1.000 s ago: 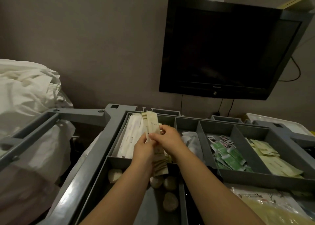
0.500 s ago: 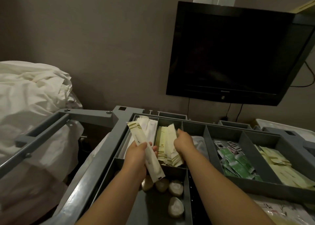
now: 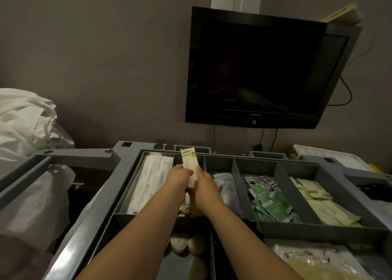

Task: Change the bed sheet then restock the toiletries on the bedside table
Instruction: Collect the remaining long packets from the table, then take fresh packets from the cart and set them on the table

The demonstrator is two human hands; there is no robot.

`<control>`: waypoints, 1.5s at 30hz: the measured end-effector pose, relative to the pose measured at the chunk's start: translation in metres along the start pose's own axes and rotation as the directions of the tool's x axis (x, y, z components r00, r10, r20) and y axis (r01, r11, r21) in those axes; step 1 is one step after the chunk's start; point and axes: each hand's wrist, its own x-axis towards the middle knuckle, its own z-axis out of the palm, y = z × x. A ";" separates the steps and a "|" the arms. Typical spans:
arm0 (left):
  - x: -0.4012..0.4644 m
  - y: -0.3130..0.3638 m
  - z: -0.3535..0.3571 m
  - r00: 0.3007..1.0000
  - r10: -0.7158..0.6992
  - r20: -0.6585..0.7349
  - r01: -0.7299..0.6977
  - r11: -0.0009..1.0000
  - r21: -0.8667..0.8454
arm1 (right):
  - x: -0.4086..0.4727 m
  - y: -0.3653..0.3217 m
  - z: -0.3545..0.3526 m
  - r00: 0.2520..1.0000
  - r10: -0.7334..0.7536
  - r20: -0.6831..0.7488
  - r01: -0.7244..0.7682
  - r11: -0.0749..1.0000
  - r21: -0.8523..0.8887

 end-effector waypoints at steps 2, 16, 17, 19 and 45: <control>0.003 0.002 0.000 0.997 0.075 -0.026 -0.071 0.989 0.127 | 0.007 -0.001 0.000 0.999 0.032 0.020 -0.030 0.995 -0.091; -0.020 -0.025 -0.016 0.919 0.121 0.376 -0.359 0.651 0.668 | 0.011 0.009 0.019 0.973 0.081 0.216 0.032 0.880 -0.473; -0.021 -0.025 -0.018 0.907 0.196 0.372 -0.404 0.650 0.643 | 0.018 0.012 0.024 0.983 0.082 0.167 0.009 0.875 -0.483; -0.021 -0.022 -0.032 0.865 0.373 0.336 -0.500 0.586 0.637 | 0.016 -0.001 0.017 0.982 0.023 0.190 0.049 0.929 -0.366; -0.344 -0.217 -0.781 0.503 0.094 -0.859 0.705 0.531 0.470 | -0.334 -0.594 0.427 0.066 -0.835 0.547 0.955 0.212 0.208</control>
